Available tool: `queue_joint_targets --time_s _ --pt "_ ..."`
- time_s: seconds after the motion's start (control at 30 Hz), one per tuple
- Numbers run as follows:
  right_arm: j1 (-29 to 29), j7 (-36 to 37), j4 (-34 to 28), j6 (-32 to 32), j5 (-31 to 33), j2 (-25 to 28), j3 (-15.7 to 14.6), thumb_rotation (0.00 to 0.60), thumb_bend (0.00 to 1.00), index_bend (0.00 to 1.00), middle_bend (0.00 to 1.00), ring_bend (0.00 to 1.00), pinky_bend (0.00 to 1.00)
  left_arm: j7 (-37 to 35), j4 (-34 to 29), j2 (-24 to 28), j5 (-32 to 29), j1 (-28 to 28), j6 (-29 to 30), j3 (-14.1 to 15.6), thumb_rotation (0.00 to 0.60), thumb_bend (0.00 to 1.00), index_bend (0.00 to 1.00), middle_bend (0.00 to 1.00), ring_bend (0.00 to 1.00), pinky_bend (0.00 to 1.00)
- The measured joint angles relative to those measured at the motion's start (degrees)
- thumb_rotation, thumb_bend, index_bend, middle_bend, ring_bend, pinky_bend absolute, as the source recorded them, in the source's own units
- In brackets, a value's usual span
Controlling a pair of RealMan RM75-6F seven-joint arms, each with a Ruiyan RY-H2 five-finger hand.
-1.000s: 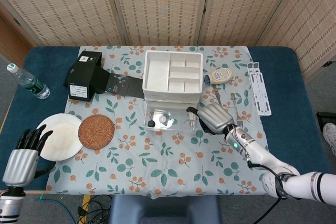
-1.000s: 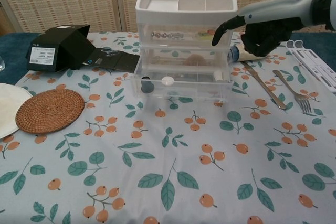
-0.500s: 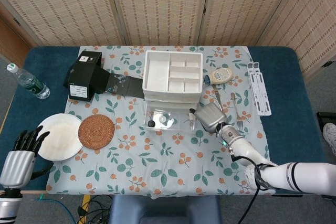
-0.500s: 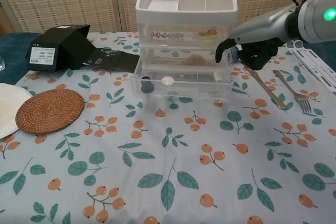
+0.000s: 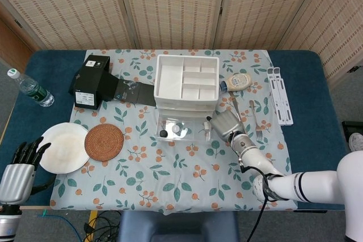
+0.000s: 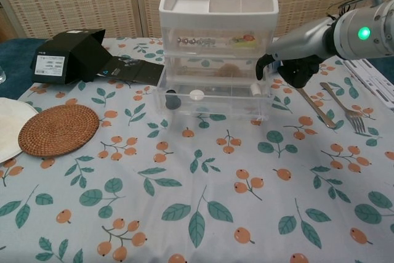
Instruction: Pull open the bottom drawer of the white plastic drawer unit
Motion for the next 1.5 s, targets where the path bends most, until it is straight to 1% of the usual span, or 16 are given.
queue_joint_targets --time_s 0.33,0.57,0.87,1.0,1.13,1.27,1.5 --pt "0.6 -0.3 0.9 -0.3 0.8 -1.2 -0.9 0.6 0.96 0.18 0.94 1.0 1.0 -0.1 0.1 0.0 0.0 -0.1 -0.1 -0.2 0.6 0.17 0.14 0.07 0.11 0.07" --pt "0.7 0.9 0.2 -0.9 0.1 -1.3 -0.6 0.6 0.96 0.18 0.94 1.0 1.0 0.1 0.0 0.1 -0.1 0.0 0.0 -0.3 0.6 0.17 0.14 0.07 0.11 0.07" --pt "0.4 6.3 -0.9 -4.4 -1.2 -1.3 1.5 0.6 0.96 0.18 0.94 1.0 1.0 0.2 -0.1 0.2 -0.3 0.2 0.1 -0.2 0.6 0.17 0.14 0.07 0.11 0.07" --pt "-0.1 9.1 -1.3 -5.0 -3.9 -1.1 2.7 0.6 0.96 0.18 0.94 1.0 1.0 0.3 -0.1 0.4 -0.4 0.4 0.2 -0.3 0.6 0.17 0.14 0.07 0.11 0.07" --pt "-0.8 11.0 -2.0 -4.8 -6.4 0.0 3.2 0.6 0.96 0.18 0.94 1.0 1.0 0.4 -0.2 0.4 -0.4 0.4 0.2 -0.3 0.6 0.17 0.14 0.07 0.11 0.07" --pt "-0.5 11.0 -2.5 -5.2 -6.5 1.1 2.6 0.6 0.96 0.18 0.94 1.0 1.0 0.5 -0.3 0.4 -0.4 0.3 0.0 -0.4 0.6 0.17 0.14 0.07 0.11 0.07" --pt "1.1 11.0 -3.2 -8.3 -5.3 2.0 1.3 0.6 0.96 0.18 0.94 1.0 1.0 0.9 -0.3 0.3 -0.7 0.1 -0.5 -0.4 0.6 0.17 0.14 0.07 0.11 0.07"
